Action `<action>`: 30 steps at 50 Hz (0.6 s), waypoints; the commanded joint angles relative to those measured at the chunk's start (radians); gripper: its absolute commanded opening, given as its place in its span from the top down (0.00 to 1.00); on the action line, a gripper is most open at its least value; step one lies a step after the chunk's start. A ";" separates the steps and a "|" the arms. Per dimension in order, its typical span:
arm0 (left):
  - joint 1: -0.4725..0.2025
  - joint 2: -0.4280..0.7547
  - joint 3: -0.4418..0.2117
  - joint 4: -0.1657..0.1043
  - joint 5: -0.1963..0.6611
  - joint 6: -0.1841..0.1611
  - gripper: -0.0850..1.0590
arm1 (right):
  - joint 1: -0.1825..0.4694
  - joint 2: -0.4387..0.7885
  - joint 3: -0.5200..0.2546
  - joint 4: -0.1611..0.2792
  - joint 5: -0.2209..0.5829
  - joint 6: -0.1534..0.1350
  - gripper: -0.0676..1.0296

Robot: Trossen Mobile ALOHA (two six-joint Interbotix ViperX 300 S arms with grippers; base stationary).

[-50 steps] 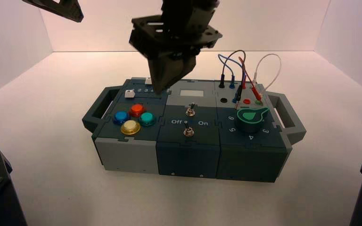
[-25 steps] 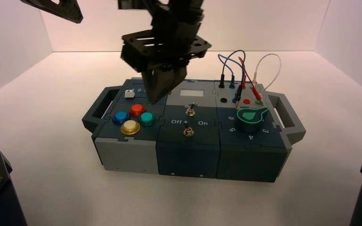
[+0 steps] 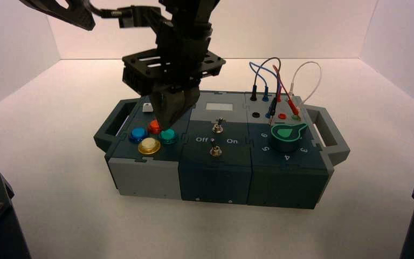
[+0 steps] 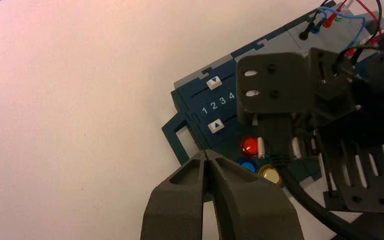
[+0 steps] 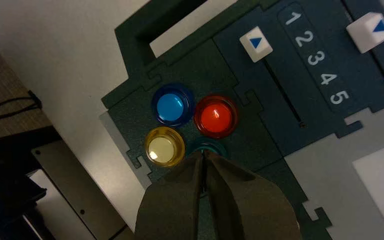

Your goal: Push the green button with the right gripper.

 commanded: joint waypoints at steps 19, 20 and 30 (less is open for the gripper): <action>-0.003 0.002 -0.014 -0.002 0.000 0.003 0.95 | 0.005 0.003 -0.020 0.009 0.014 0.000 0.96; -0.003 0.002 -0.014 0.000 0.000 0.003 0.95 | 0.005 -0.002 -0.018 0.009 0.015 -0.002 0.96; -0.003 0.002 -0.014 0.000 0.008 0.003 0.95 | 0.000 -0.044 0.003 0.006 0.017 0.000 0.96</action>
